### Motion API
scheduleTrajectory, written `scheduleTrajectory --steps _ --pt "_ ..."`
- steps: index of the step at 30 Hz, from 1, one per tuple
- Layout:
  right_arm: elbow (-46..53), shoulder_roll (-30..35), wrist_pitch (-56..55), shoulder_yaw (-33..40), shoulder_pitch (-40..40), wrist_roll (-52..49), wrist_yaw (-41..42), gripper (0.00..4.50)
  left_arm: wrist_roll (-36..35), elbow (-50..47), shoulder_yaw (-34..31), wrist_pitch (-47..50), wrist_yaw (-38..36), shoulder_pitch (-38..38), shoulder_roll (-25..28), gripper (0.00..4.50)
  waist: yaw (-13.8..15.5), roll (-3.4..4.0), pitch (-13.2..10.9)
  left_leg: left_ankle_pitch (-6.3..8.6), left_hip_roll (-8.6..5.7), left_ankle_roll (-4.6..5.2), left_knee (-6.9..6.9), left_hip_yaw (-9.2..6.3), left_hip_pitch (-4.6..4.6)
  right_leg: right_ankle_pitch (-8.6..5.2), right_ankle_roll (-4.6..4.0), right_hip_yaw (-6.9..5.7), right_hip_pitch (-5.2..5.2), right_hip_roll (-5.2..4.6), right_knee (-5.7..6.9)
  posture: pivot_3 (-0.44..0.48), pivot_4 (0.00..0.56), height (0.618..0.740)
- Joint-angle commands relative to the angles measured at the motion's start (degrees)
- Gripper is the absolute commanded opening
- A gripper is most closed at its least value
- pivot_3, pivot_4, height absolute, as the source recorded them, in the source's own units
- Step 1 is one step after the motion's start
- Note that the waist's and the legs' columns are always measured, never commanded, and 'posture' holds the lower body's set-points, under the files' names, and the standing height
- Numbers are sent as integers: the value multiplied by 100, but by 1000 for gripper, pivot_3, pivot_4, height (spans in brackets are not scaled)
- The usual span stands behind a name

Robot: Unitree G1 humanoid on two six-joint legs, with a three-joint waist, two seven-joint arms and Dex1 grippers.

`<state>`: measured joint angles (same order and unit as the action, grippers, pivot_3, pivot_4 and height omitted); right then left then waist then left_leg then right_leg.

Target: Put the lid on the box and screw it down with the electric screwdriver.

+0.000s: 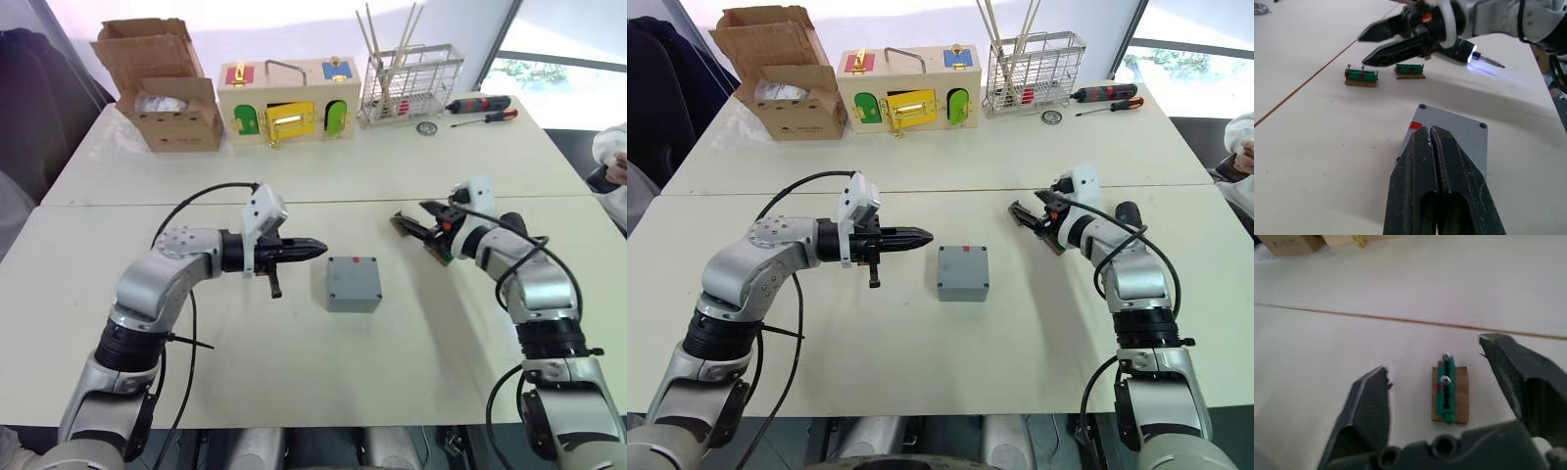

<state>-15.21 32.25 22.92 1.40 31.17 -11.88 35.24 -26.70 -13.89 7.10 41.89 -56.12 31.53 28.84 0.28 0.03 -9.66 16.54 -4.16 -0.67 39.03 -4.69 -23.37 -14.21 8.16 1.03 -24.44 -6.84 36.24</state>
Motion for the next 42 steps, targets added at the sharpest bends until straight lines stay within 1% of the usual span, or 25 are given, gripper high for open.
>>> scheduleTrajectory --steps 1,7,13,16,18,19,29,38,42 --pt "-221 -85 -342 120 241 52 -19 2031 -17 -168 -3 -92 53 10 66 0 -14 0 0 0 0 0 0 0 0 0 0 0 0 0 0 0 150 730" --pt "-420 -279 -460 93 255 16 58 2031 -2 -237 33 -130 180 -113 92 0 -108 0 0 0 1 0 -3 -3 0 0 0 -1 0 1 0 0 150 730" --pt "-498 -383 -466 126 263 32 20 2031 -28 -277 43 -127 193 -160 128 0 -106 0 0 0 1 0 -5 -3 0 0 0 0 -2 1 0 0 150 730" --pt "-483 -431 -464 171 247 10 -21 1139 -44 -294 52 -123 186 -175 150 0 -105 1 0 0 1 0 -5 -2 0 0 0 1 -2 0 0 0 150 730" --pt "-449 -448 -457 177 219 7 -51 154 -35 -298 81 -127 161 -188 182 0 -107 1 0 0 1 0 -5 -3 0 0 0 1 -2 0 0 0 150 730" --pt "-441 -452 -457 175 211 11 -58 65 -30 -298 91 -130 153 -191 193 0 -108 1 0 0 1 0 -5 -3 0 0 0 0 -2 0 0 0 150 730" --pt "-321 -457 -380 225 175 5 -133 65 -46 -293 105 -154 131 -200 215 0 -109 1 0 0 1 0 -5 -3 0 0 0 0 -2 0 0 0 150 730" --pt "450 -409 34 510 248 -239 -268 65 -191 -422 -43 -72 89 -220 323 0 -107 1 -1 0 1 0 -5 -3 0 0 0 1 -2 0 0 0 150 730" --pt "1191 -262 393 717 170 -393 -328 65 -290 -590 -127 -18 112 -234 421 0 -103 2 -1 0 2 0 -5 -3 0 0 0 2 -2 0 0 0 150 730"
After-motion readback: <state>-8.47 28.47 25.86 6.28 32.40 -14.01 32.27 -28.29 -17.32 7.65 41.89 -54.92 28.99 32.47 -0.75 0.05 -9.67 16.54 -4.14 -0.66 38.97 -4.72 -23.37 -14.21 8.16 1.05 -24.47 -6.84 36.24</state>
